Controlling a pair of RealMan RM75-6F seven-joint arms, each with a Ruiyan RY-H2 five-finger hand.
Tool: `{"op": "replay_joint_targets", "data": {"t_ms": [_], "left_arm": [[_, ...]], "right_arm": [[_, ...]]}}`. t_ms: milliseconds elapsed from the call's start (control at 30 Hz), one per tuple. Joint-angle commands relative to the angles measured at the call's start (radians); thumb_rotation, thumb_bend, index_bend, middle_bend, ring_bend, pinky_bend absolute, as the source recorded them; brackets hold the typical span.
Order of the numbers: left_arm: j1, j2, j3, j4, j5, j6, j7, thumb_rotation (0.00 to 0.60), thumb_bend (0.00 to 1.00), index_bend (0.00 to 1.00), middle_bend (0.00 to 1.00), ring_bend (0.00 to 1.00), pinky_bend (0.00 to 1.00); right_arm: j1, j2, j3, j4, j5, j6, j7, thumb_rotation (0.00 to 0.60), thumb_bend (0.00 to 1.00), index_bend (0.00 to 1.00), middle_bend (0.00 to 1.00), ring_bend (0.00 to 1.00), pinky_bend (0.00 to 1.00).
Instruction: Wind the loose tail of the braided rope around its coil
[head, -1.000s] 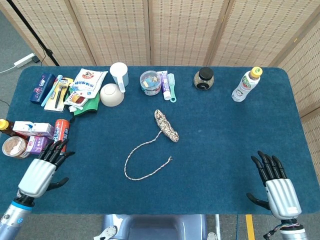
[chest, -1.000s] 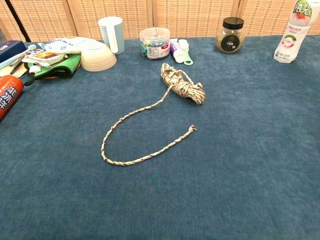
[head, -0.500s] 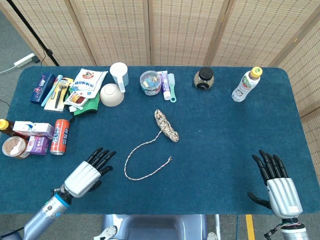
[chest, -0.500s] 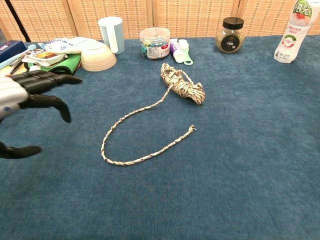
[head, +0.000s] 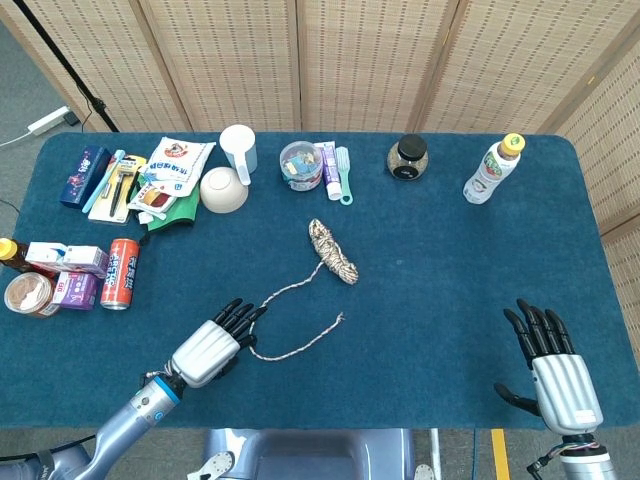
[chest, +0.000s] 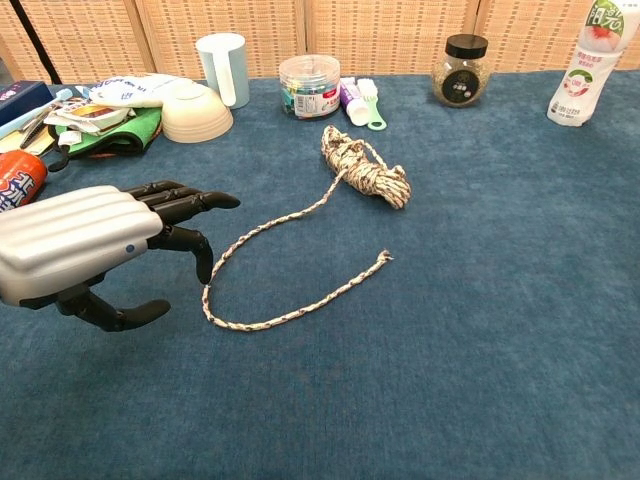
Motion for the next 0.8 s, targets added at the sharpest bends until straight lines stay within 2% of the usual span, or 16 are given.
{"op": "replay_joint_targets", "data": {"t_ms": [33, 433, 800], "left_arm": [[-0.008, -0.02, 0.001, 0.011, -0.023, -0.013, 0.027, 0.6, 0.39, 0.39, 0.0, 0.0, 0.0], [-0.03, -0.092, -0.001, 0.052, -0.105, -0.035, 0.092, 0.6, 0.39, 0.41, 0.0, 0.0, 0.0], [-0.043, -0.116, 0.01, 0.073, -0.139, -0.027, 0.122, 0.6, 0.39, 0.41, 0.0, 0.0, 0.0]], "right_arm": [[0.0, 0.001, 0.0, 0.0, 0.002, -0.001, 0.001, 0.6, 0.0, 0.0, 0.0, 0.0, 0.0], [0.004, -0.001, 0.001, 0.001, 0.011, -0.009, 0.0, 0.6, 0.0, 0.0, 0.0, 0.0, 0.0], [0.007, -0.004, 0.002, 0.002, 0.018, -0.014, -0.005, 0.6, 0.0, 0.0, 0.0, 0.0, 0.0]]}}
